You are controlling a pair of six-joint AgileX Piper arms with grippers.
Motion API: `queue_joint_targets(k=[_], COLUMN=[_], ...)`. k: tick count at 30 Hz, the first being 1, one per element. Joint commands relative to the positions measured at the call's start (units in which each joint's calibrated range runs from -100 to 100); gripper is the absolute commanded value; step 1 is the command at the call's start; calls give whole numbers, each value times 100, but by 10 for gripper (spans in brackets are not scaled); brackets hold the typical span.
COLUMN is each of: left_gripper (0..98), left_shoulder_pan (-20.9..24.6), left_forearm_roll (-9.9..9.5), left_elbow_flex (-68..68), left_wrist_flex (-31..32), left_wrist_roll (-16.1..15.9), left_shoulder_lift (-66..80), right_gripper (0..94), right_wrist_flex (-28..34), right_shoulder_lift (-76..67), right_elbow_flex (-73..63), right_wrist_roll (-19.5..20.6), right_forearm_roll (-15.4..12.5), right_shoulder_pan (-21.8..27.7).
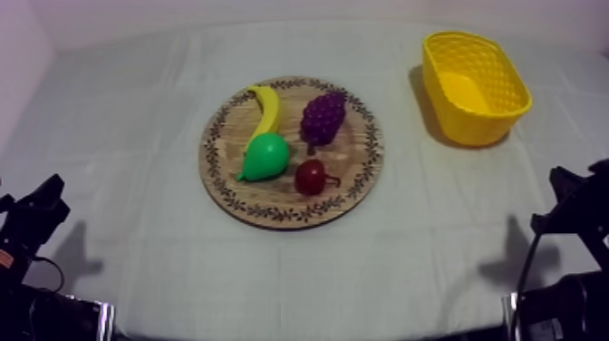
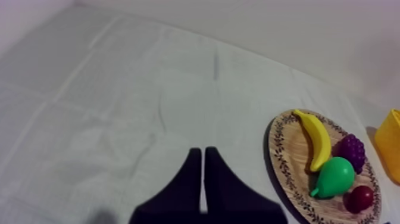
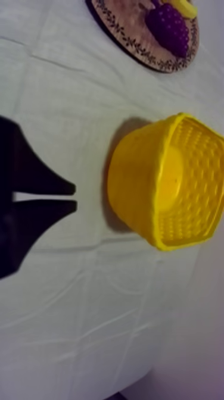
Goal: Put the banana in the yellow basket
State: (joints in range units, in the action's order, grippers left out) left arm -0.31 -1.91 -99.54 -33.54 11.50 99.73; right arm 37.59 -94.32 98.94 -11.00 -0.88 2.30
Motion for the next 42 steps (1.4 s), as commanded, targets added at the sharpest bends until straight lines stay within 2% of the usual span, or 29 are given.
queue_joint_targets(k=[1, 5, 10, 13, 16, 24, 31, 42], left_gripper=[1, 1, 1, 1, 1, 1, 1, 1], left_shoulder_pan=[-1, -1, -1, -1, -1, -1, -1, -1], left_forearm_roll=[-2, -2, -2, -2, -2, -2, -2, -2], left_elbow_flex=[-1, -1, -1, -1, -1, -1, -1, -1], left_wrist_flex=[0, 0, 0, 0, 0, 0, 0, 0], left_wrist_roll=[0, -1, 0, 0, 1, 0, -4, -1], left_shoulder_lift=[1, 1, 1, 1, 1, 1, 1, 1], right_gripper=[5, 5, 5, 5, 5, 5, 5, 5], right_wrist_flex=[26, 181, 322, 617, 999, 1893, 2431, 2627], right_shoulder_lift=[249, 924, 1951, 2639, 3315, 4942, 6234, 8057], right_elbow_flex=[-217, -983, -2239, -3176, -4128, -6101, -7398, -8776], right_wrist_roll=[217, 184, 44, 9, 93, 666, 1338, 1575], right_forearm_roll=[7, -205, -606, -818, -901, -728, -251, -357], right_shoulder_pan=[-50, -60, -47, -51, -140, -754, -1636, -2226])
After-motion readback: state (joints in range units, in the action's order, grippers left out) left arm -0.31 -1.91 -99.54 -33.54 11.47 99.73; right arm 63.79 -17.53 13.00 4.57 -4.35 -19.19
